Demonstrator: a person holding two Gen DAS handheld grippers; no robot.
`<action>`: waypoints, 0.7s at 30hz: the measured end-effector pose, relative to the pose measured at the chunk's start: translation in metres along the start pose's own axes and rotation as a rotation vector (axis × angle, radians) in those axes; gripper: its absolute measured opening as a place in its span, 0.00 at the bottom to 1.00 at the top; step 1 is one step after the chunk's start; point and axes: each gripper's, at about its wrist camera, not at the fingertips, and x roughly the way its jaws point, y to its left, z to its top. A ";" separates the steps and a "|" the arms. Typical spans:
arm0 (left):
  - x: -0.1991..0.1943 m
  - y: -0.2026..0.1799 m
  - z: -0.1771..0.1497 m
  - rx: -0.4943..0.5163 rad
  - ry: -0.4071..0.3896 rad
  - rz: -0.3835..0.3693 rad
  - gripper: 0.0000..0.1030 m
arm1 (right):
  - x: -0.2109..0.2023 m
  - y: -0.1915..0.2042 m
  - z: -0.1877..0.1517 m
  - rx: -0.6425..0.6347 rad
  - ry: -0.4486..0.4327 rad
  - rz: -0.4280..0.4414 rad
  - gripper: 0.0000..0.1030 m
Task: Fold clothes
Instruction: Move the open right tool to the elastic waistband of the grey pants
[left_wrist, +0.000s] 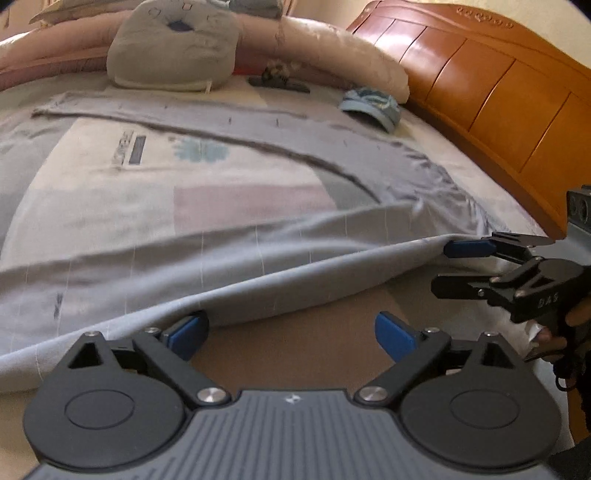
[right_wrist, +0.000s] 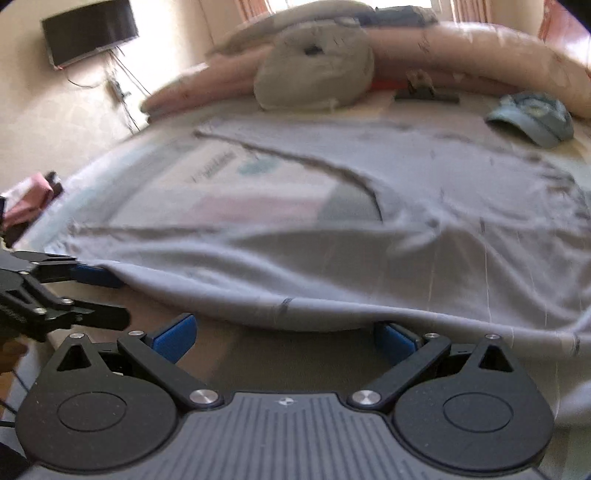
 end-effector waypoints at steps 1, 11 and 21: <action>0.001 0.002 0.003 0.001 -0.005 -0.003 0.94 | 0.001 0.000 0.003 -0.017 -0.004 -0.010 1.00; 0.035 0.025 0.020 -0.008 -0.008 -0.013 0.94 | 0.042 -0.014 0.015 -0.023 0.028 -0.008 1.00; 0.046 0.025 0.024 0.033 -0.029 0.010 0.94 | -0.003 -0.021 0.015 -0.029 0.012 -0.082 1.00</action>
